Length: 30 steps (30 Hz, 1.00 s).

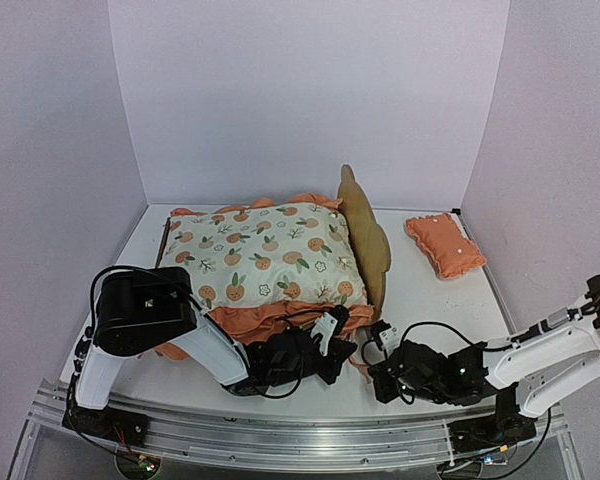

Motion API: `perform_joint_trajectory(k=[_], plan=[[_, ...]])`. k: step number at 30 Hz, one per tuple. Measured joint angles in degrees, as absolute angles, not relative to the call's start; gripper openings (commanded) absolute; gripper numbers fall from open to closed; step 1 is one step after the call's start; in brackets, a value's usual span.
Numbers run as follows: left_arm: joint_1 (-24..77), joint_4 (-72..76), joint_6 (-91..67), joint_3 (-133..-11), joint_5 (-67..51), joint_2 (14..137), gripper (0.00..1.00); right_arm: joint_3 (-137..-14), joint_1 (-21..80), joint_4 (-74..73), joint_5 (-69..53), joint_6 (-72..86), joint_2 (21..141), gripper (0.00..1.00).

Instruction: Set up the pet bed

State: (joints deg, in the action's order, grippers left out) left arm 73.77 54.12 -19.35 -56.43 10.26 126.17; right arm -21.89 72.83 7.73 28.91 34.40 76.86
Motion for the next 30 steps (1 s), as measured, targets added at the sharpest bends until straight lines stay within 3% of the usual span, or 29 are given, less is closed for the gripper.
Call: perform_joint_trajectory(k=[8,27,30], plan=[[73.7,54.1,-17.5,-55.7,8.1,124.5,0.00,-20.5,63.7,9.5,28.2,30.7,72.8,0.00],[72.8,49.9,-10.8,-54.6,3.4,121.0,0.00,-21.6,59.4,26.0,14.4,24.5,82.8,0.00],[72.8,48.8,-10.1,-54.6,2.7,120.4,0.05,-21.6,58.3,29.2,13.6,24.6,84.8,0.00]])
